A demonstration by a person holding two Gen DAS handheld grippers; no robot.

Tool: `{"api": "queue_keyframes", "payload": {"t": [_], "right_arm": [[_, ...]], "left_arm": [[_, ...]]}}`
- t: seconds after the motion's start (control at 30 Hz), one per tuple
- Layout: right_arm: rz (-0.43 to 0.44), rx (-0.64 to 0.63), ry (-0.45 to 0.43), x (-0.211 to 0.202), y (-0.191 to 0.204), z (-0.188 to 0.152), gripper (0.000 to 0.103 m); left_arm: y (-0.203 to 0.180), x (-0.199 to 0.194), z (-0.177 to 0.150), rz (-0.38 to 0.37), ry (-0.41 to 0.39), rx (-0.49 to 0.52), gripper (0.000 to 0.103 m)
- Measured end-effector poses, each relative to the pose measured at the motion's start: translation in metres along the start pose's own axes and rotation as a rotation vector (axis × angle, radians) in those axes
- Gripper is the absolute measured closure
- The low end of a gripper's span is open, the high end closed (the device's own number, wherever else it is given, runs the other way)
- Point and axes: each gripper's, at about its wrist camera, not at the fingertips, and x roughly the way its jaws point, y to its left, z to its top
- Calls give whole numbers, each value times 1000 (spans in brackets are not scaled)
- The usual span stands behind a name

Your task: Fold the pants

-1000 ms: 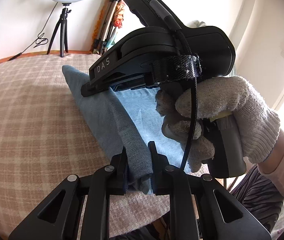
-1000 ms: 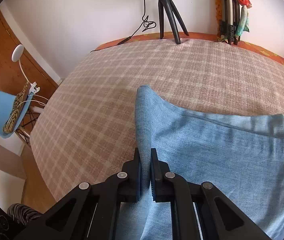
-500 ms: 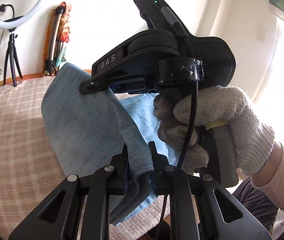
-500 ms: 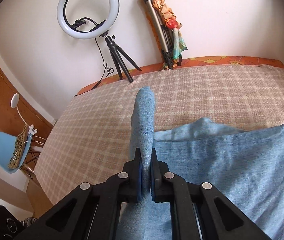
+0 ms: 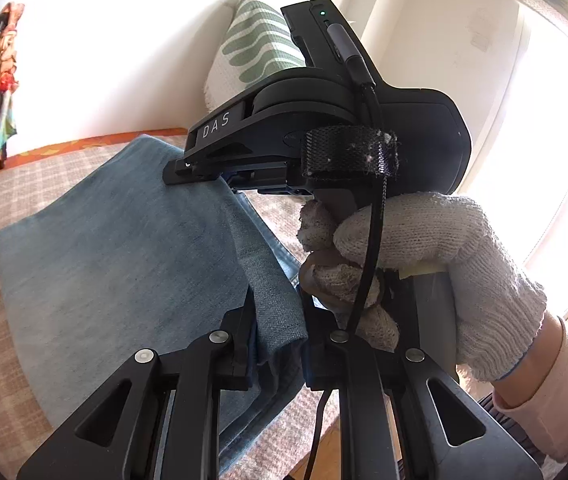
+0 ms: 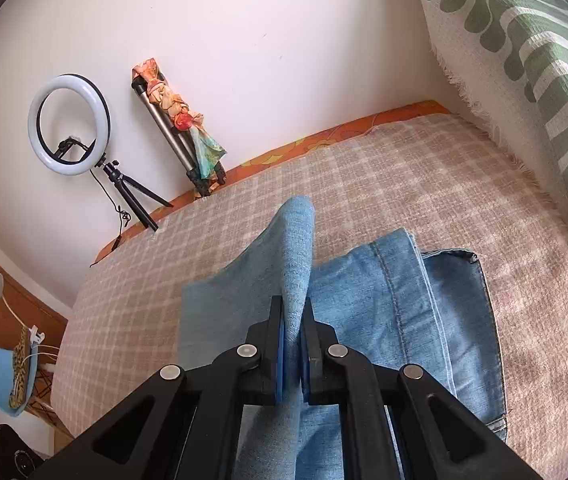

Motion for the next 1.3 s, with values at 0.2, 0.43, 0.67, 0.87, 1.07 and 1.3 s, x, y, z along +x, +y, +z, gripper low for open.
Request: {"api": "queue_keyframes", "payload": {"t": [0.2,0.43,0.67,0.87,1.07,1.3], "right_arm": [[-33,51,-13,-10,-46,-2,100],[-47,51,3,-3,-65,-1,100],[-74,59,23,3,-82,-3,101],[-133,87,7,-6,-102,-7,103],[-105,50,-25,-31,-104,-7,96],[-79,1,10,-33,-96,-11,44]], "left_arm": [[-9,33,2,-21,49,34,89],[6,51,9,-39,86,2,89],[-7,61,-1,-60,146,31,78],[-9,45,-4,-91,168,46,75],[-7,24,-4,-78,160,74,75],[22,-5,1,51,119,56,57]]}}
